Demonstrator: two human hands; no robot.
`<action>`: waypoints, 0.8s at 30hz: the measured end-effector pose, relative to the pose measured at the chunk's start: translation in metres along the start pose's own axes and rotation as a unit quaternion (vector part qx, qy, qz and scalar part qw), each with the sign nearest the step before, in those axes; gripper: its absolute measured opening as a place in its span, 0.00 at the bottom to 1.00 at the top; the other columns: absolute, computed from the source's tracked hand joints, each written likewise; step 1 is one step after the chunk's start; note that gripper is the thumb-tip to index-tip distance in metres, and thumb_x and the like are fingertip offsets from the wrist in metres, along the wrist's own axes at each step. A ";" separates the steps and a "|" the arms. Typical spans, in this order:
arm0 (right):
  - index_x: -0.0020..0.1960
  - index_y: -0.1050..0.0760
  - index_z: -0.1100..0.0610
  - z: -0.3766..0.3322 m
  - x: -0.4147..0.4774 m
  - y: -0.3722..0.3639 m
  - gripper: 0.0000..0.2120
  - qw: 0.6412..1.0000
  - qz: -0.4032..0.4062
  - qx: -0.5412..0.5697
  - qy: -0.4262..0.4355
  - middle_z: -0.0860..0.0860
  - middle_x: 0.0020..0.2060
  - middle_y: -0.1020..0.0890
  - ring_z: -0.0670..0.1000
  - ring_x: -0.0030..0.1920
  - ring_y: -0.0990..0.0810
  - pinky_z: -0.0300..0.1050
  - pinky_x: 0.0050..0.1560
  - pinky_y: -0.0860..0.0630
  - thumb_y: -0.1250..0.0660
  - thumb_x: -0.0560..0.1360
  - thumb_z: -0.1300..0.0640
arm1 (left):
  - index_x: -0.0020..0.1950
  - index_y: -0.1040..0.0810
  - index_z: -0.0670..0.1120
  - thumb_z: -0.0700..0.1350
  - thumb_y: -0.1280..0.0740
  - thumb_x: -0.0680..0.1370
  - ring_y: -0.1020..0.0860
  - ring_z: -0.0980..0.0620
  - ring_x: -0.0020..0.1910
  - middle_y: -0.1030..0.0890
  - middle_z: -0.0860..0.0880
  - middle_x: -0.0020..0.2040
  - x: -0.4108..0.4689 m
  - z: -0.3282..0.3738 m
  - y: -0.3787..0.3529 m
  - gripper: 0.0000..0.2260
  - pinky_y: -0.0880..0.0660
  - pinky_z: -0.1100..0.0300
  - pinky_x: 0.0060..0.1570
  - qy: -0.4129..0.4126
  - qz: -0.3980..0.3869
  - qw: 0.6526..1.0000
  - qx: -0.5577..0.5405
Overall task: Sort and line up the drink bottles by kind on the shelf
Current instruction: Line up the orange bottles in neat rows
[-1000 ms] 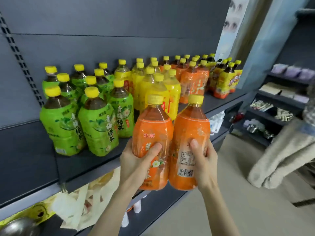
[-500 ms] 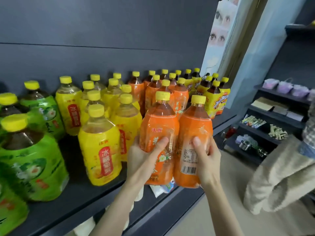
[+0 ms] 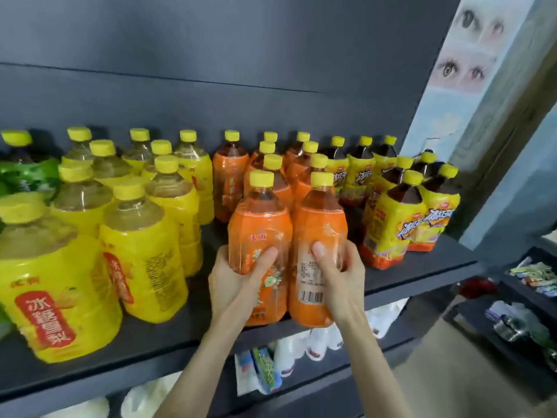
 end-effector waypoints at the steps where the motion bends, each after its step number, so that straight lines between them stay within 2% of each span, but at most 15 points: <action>1: 0.56 0.26 0.47 0.004 0.009 0.002 0.30 1.000 -0.014 0.001 -0.002 0.47 0.49 0.16 0.46 0.49 0.16 0.53 0.54 0.20 0.28 0.59 0.34 | 0.62 0.27 0.50 0.72 0.32 0.55 0.20 0.53 0.51 0.19 0.50 0.54 -0.002 -0.001 -0.004 0.41 0.22 0.48 0.54 0.000 0.017 1.000 0.003; 4: 0.62 0.28 0.50 0.013 0.030 0.002 0.37 0.999 -0.051 -0.001 -0.003 0.47 0.52 0.17 0.46 0.51 0.17 0.55 0.57 0.21 0.29 0.58 0.33 | 0.62 0.27 0.48 0.70 0.31 0.55 0.20 0.55 0.50 0.19 0.50 0.54 -0.006 -0.002 -0.008 0.42 0.22 0.51 0.53 0.007 0.067 0.998 0.002; 6: 0.66 0.31 0.50 0.019 0.041 -0.001 0.41 0.997 -0.071 -0.007 -0.001 0.46 0.55 0.18 0.46 0.54 0.18 0.54 0.58 0.22 0.29 0.58 0.32 | 0.60 0.27 0.50 0.70 0.31 0.54 0.21 0.59 0.49 0.19 0.54 0.51 -0.006 -0.005 -0.009 0.39 0.22 0.53 0.52 0.014 0.092 0.996 -0.002; 9: 0.69 0.35 0.50 0.028 0.048 -0.008 0.45 0.994 -0.104 -0.021 -0.006 0.46 0.59 0.21 0.44 0.56 0.20 0.53 0.60 0.23 0.29 0.57 0.32 | 0.59 0.29 0.54 0.69 0.30 0.55 0.21 0.59 0.50 0.20 0.56 0.52 -0.005 -0.008 -0.009 0.36 0.22 0.50 0.54 0.016 0.114 0.993 0.002; 13: 0.67 0.38 0.45 0.037 0.059 -0.013 0.42 0.993 -0.113 -0.019 0.004 0.40 0.57 0.24 0.40 0.56 0.23 0.47 0.59 0.23 0.30 0.58 0.33 | 0.61 0.30 0.55 0.66 0.29 0.56 0.21 0.58 0.52 0.21 0.55 0.54 0.004 -0.012 -0.009 0.36 0.23 0.51 0.54 0.011 0.126 0.992 -0.004; 17: 0.67 0.40 0.44 0.045 0.066 -0.012 0.42 0.995 -0.093 -0.032 0.017 0.47 0.62 0.25 0.47 0.60 0.23 0.54 0.60 0.23 0.28 0.59 0.34 | 0.65 0.31 0.51 0.63 0.28 0.57 0.22 0.55 0.55 0.22 0.51 0.58 0.013 -0.015 -0.011 0.39 0.23 0.53 0.55 0.001 0.129 0.992 -0.002; 20: 0.68 0.41 0.44 0.048 0.070 -0.011 0.43 0.995 -0.088 -0.040 0.025 0.48 0.64 0.26 0.49 0.62 0.24 0.56 0.61 0.24 0.28 0.59 0.33 | 0.68 0.32 0.48 0.62 0.27 0.57 0.22 0.52 0.57 0.22 0.48 0.59 0.021 -0.017 -0.015 0.43 0.23 0.52 0.55 -0.001 0.120 0.993 -0.002; 24: 0.69 0.42 0.44 0.053 0.076 -0.008 0.45 0.996 -0.074 -0.047 0.027 0.47 0.65 0.28 0.49 0.64 0.26 0.56 0.62 0.25 0.28 0.59 0.31 | 0.67 0.32 0.50 0.62 0.28 0.57 0.21 0.53 0.55 0.22 0.51 0.57 0.029 -0.021 -0.025 0.41 0.23 0.55 0.53 0.005 0.080 0.997 -0.001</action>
Point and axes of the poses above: each hand's wrist, its own x-axis towards the middle knuckle, its own y-axis out of the back of the hand, z = x × y, the point moved 10 cm from there along x, towards the middle knuckle
